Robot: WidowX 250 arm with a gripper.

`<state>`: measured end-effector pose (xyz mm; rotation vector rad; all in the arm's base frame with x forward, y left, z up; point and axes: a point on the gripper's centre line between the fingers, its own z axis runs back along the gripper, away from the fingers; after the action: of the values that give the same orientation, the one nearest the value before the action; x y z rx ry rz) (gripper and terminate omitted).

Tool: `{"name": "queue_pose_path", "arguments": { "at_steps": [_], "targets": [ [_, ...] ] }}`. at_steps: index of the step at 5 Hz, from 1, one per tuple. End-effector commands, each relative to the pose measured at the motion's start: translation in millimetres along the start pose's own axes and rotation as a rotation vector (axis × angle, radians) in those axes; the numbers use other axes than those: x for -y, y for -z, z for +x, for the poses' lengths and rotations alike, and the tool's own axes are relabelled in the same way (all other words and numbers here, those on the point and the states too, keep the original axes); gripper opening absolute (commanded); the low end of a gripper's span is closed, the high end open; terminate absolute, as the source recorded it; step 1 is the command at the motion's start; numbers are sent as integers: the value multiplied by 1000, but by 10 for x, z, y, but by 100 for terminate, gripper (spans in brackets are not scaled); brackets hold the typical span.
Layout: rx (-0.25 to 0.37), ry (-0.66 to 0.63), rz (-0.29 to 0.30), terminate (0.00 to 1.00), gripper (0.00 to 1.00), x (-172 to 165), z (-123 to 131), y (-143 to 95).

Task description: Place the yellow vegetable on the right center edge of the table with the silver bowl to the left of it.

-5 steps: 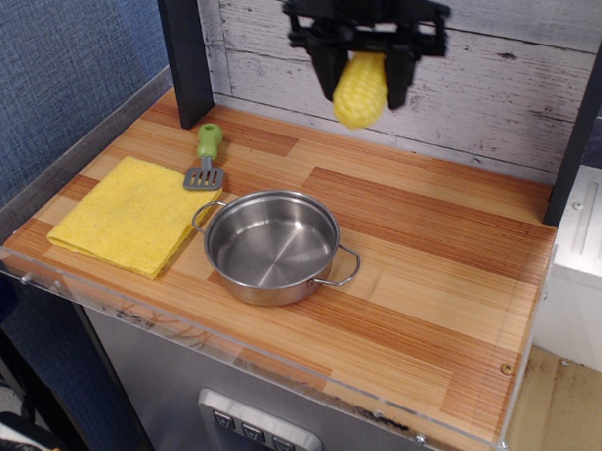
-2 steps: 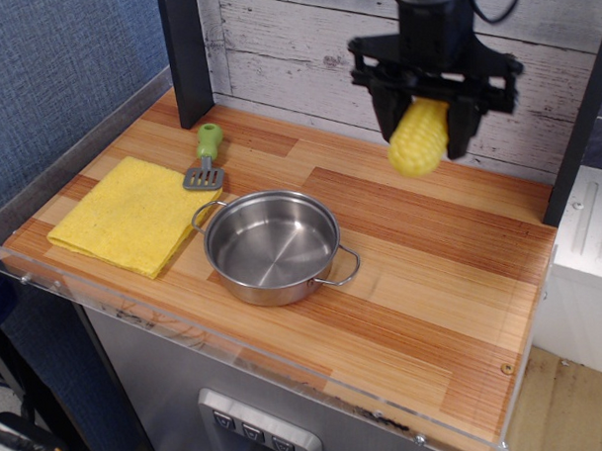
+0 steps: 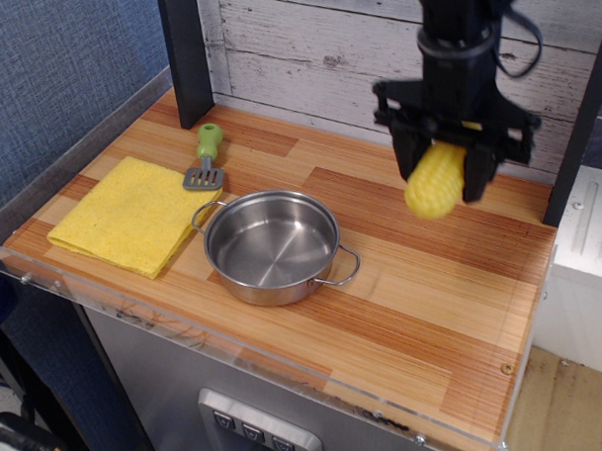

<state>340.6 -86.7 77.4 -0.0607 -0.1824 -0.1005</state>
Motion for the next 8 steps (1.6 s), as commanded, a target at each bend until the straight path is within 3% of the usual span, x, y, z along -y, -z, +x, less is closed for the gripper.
{"name": "queue_pose_path", "arguments": {
  "at_steps": [1, 3, 5, 6, 8],
  "targets": [
    [5, 41, -1, 0, 0, 63, -36, 251],
    [-27, 71, -4, 0, 0, 150, -72, 509],
    [-49, 71, -2, 0, 0, 157, -97, 553],
    [-59, 67, -6, 0, 100, 151, -77, 522],
    [-35, 53, -18, 0, 100, 101, -28, 340]
  ]
}}
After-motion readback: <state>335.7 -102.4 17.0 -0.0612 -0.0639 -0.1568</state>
